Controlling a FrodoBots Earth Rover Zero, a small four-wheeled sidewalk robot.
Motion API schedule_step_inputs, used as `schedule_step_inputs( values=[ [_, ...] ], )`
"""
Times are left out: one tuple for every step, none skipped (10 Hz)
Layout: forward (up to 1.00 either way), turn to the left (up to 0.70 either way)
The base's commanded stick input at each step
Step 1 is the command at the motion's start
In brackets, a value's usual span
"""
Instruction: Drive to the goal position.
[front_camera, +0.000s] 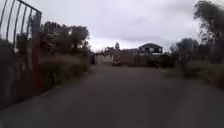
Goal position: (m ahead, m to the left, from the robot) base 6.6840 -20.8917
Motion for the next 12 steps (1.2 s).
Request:
schedule_step_inputs(
  values=[
    [0.70, 0.00],
    [0.70, 0.00],
    [0.85, 0.00],
    [0.85, 0.00],
    [0.85, 0.00],
    [1.00, -0.40],
    [1.00, -0.40],
    [1.00, -0.40],
    [1.00, 0.00],
    [1.00, 0.00],
    [1.00, 0.00],
    [1.00, 0.00]
  ],
)
